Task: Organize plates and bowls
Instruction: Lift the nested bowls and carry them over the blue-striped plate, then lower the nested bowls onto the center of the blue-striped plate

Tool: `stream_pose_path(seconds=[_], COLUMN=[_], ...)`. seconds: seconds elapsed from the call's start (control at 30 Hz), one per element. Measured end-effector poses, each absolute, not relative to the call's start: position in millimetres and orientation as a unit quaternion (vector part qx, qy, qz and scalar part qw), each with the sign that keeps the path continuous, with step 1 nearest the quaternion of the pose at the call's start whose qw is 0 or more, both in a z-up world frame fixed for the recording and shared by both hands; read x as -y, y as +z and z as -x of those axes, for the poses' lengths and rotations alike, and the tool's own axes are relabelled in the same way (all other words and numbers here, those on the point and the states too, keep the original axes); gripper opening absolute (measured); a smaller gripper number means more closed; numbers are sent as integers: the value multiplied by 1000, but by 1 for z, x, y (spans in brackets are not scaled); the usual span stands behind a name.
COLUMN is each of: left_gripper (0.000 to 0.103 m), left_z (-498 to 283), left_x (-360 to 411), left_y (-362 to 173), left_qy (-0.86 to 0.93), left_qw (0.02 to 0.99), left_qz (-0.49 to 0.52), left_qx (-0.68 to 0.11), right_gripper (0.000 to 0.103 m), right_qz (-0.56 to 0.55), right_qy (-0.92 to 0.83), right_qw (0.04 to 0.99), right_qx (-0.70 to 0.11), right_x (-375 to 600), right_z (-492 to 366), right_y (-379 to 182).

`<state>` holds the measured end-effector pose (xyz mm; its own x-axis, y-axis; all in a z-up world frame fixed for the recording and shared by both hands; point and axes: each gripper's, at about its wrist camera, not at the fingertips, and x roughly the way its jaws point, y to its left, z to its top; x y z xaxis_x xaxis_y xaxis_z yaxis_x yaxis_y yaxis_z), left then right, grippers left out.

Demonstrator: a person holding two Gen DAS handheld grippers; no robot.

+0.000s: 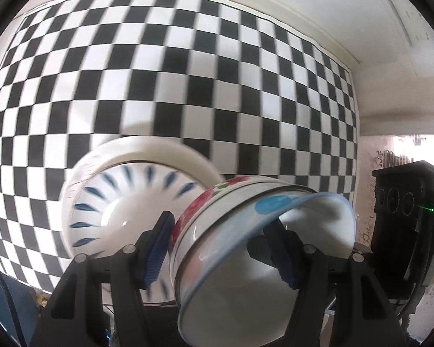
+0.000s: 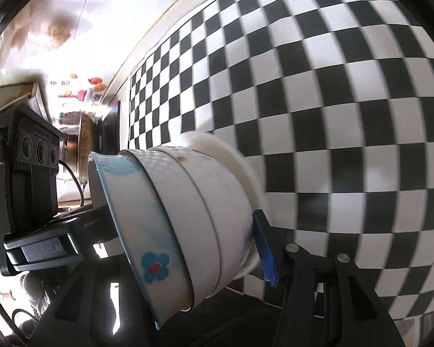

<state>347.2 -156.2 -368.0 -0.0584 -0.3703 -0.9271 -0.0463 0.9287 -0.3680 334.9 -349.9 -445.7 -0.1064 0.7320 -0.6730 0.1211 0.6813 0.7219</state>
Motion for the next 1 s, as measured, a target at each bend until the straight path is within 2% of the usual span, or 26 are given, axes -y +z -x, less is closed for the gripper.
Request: stream_pose_path(seconds=[0.37, 1.0], left_gripper=[61, 61], left_z=[-333, -331], left_x=[93, 71], left_y=[-391, -420], left_qy=[-90, -86], left_qw=[660, 641], left_qz=[169, 183], left_qx=[-726, -741], right_gripper=[52, 52], right_qz=[-286, -285], right_qy=[274, 256], right_qw=[572, 560], right_qx=[-718, -735], right_x=[285, 263], right_z=[-327, -321], right_y=[-463, -485])
